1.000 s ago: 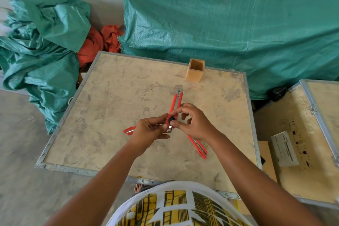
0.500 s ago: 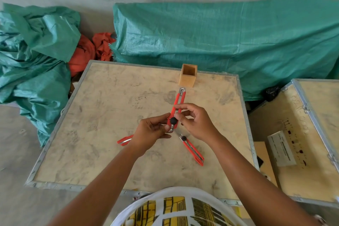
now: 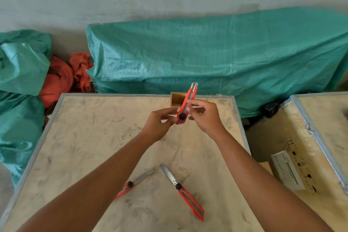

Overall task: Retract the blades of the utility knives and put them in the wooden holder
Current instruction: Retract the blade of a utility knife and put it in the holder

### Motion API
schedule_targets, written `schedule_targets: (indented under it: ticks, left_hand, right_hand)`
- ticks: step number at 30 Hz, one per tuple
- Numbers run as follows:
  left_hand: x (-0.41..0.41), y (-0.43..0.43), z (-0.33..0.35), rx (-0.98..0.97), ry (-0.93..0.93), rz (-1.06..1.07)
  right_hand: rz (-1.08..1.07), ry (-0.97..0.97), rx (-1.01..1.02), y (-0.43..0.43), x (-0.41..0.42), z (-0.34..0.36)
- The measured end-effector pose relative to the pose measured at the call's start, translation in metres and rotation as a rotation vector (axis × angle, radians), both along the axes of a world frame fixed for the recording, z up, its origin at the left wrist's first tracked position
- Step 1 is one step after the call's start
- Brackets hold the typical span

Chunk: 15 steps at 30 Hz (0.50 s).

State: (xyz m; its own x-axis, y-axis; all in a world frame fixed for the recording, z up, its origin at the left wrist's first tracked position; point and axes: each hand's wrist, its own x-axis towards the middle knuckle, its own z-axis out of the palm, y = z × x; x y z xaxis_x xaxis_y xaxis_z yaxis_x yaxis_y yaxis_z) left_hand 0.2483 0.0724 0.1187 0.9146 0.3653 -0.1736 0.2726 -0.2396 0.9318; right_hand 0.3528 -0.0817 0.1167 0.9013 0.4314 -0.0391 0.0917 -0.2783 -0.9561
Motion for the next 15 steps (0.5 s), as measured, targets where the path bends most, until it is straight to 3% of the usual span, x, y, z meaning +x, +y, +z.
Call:
schedule_targets:
  ticks: [5,9,15]
  left_hand:
    - [0.074,0.041,-0.036,0.174,0.132,0.000]
    - [0.118,0.057,-0.057,0.325,0.231,-0.165]
    - [0.144,0.067,-0.086,0.275,0.369,-0.280]
  right_hand:
    - [-0.053,-0.132,-0.090,0.027,0.067,-0.031]
    - [-0.077,-0.216,-0.112,0.050,0.098,-0.056]
    - [-0.067,-0.365,-0.171,0.061,0.111,-0.098]
